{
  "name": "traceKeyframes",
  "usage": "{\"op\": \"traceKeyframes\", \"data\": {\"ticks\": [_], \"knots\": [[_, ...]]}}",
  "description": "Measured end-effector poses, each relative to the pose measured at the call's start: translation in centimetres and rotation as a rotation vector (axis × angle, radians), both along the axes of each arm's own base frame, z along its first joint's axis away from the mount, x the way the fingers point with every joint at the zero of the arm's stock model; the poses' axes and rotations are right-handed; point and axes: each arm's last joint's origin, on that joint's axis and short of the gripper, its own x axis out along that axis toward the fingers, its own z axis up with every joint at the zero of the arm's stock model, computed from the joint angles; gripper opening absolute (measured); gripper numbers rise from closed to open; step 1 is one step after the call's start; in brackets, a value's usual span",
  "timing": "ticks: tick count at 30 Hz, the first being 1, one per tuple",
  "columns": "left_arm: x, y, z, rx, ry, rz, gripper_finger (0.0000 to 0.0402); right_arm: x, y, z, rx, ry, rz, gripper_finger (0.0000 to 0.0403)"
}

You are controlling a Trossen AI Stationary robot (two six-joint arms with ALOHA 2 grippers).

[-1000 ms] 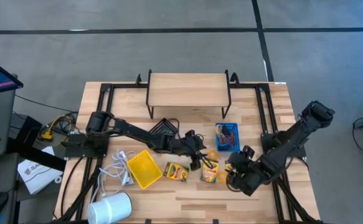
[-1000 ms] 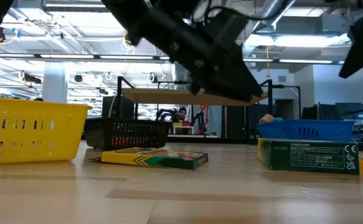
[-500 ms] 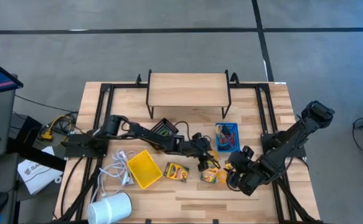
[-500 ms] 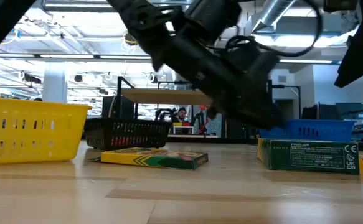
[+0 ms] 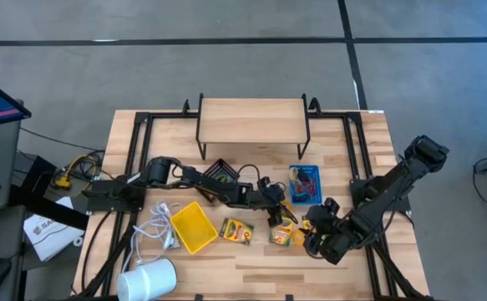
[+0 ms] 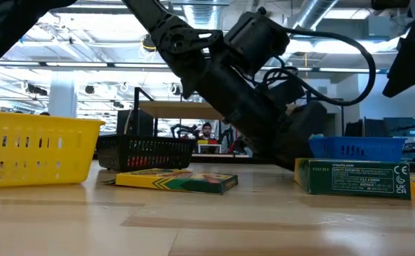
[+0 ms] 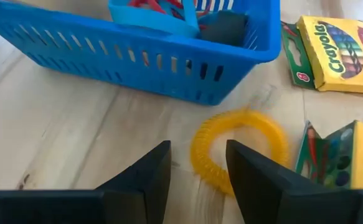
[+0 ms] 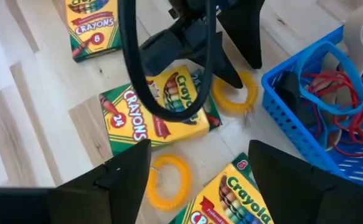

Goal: Pick & Place Office Desk Supplies
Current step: Put the yellow spring keychain into the black bin

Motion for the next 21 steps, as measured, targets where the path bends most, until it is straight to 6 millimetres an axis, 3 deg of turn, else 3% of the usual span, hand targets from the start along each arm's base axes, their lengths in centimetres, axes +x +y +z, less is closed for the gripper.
{"op": "traceKeyframes", "data": {"ticks": [8,10,14,18,21], "knots": [[0.0,0.1,-0.1,0.026,0.017,-0.035,0.014,0.0,0.0,0.0,-0.001,0.0,0.003,0.0265],[-0.1,0.1,-0.1,0.029,0.035,-0.055,0.0117,0.0,0.0,0.0,-0.001,-0.001,0.003,0.0265],[-0.2,0.1,-0.2,0.03,0.059,-0.061,0.0025,0.0,0.0,0.0,-0.002,-0.002,0.005,0.0265],[-0.2,0.0,0.4,0.058,0.028,-0.07,0.0018,0.0,0.1,0.1,-0.03,-0.041,-0.001,0.0265],[-0.2,-0.2,2.2,0.091,-0.019,-0.077,0.0007,0.0,0.1,0.2,-0.077,-0.081,-0.007,0.0265]]}}
